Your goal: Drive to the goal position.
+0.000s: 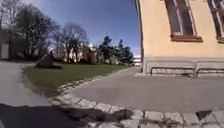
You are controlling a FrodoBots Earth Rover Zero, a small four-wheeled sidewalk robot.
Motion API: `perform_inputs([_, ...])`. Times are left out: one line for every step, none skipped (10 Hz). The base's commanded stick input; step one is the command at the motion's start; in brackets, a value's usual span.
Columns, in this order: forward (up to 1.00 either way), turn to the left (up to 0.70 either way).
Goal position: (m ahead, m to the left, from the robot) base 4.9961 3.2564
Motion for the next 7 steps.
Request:
perform_inputs([0.85,0.0])
perform_inputs([0.85,0.0])
perform_inputs([0.85,0.0])
perform_inputs([0.85,0.0])
perform_inputs([0.85,0.0])
perform_inputs([0.85,0.0])
perform_inputs([0.85,0.0])
